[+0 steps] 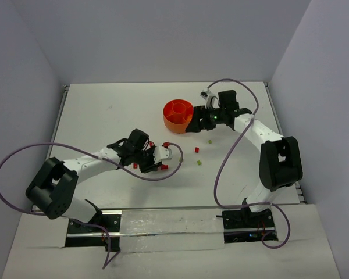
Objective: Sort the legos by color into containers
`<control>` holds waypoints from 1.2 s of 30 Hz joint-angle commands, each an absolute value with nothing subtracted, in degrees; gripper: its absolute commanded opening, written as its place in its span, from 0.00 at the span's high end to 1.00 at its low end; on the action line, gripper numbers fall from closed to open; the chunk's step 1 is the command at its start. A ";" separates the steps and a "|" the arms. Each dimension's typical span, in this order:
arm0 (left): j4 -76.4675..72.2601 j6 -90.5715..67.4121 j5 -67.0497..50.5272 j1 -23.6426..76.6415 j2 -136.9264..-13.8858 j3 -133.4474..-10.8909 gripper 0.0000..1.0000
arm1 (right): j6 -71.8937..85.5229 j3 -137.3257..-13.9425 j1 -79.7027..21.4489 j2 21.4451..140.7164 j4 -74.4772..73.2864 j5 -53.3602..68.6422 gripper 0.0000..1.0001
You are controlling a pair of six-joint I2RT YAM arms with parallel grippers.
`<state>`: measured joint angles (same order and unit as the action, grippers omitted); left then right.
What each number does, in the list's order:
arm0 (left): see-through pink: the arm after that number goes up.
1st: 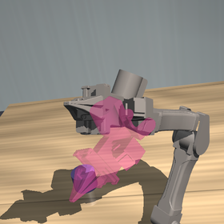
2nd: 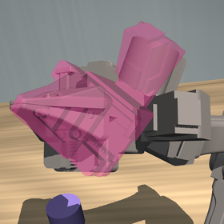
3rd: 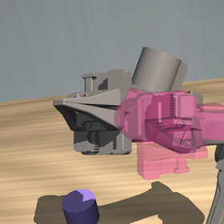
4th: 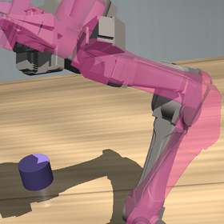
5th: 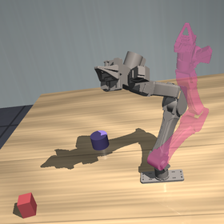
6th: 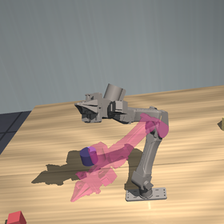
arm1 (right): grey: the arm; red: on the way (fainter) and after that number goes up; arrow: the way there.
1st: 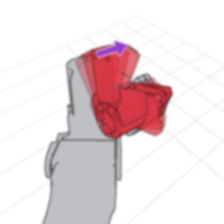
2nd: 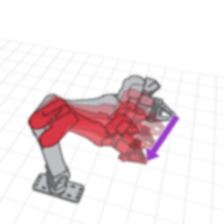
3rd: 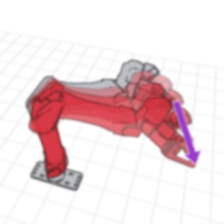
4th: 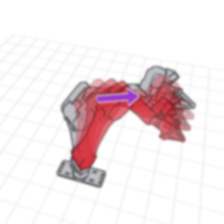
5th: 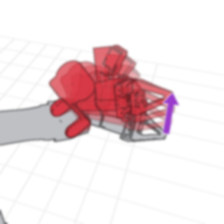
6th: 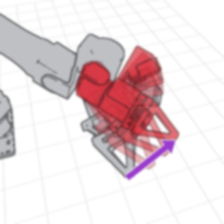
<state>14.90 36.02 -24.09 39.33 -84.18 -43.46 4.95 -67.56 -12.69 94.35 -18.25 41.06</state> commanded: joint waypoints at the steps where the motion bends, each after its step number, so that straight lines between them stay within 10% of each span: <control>1: 15.93 37.82 -24.43 39.64 -79.61 -44.14 0.92 | 8.91 -65.52 -16.24 94.94 -13.31 50.75 0.15; 15: 13.62 34.69 -24.87 39.64 -72.51 -45.28 1.00 | 12.92 -69.28 -27.77 105.74 -9.77 64.95 0.43; 36: 13.18 32.57 -27.28 39.64 -70.82 -46.55 1.00 | 12.30 -75.41 -31.03 113.36 -13.50 65.90 0.44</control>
<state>15.15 33.44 -25.08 39.33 -73.11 -43.82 12.24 -72.63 -30.65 113.02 -13.16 66.29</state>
